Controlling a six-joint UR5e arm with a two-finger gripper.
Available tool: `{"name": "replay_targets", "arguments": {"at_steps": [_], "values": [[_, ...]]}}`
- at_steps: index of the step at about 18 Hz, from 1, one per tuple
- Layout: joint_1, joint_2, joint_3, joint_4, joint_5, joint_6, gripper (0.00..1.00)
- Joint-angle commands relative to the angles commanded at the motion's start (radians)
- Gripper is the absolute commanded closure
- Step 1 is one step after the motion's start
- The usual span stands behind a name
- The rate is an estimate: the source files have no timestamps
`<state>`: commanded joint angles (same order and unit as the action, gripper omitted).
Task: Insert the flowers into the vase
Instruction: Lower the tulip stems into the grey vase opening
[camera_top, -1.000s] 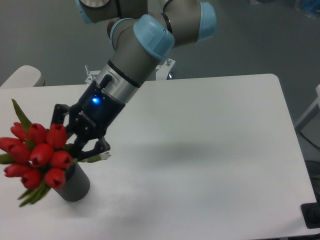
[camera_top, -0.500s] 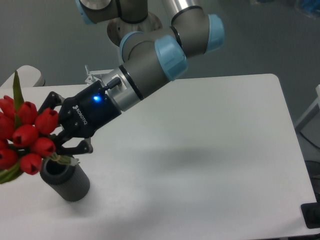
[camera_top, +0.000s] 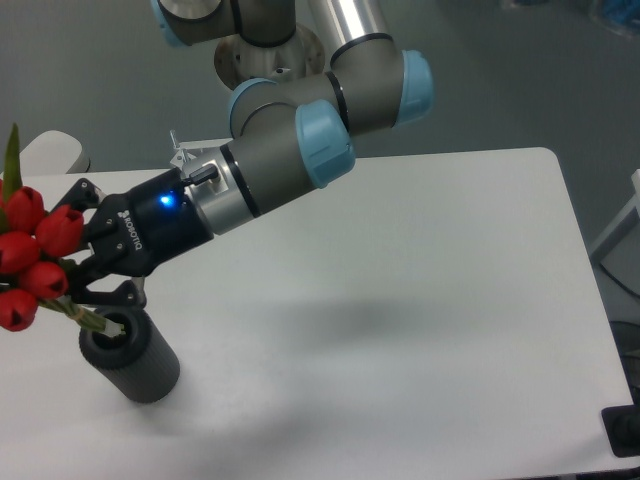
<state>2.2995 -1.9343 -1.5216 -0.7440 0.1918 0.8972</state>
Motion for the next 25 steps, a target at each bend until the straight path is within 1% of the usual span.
{"name": "replay_targets", "arguments": {"at_steps": [3,8,12,15,21,25], "values": [[0.0,0.014,-0.046,0.002,0.0,0.057,0.68],[0.0,0.014,-0.065,0.005,0.0,0.081,0.68],[0.0,0.014,-0.124,0.005,0.0,0.155,0.68],[0.002,0.011,-0.153,0.005,0.0,0.176,0.68],[0.005,-0.023,-0.189,0.006,0.003,0.247,0.68],[0.005,-0.04,-0.2,0.005,0.003,0.258,0.67]]}}
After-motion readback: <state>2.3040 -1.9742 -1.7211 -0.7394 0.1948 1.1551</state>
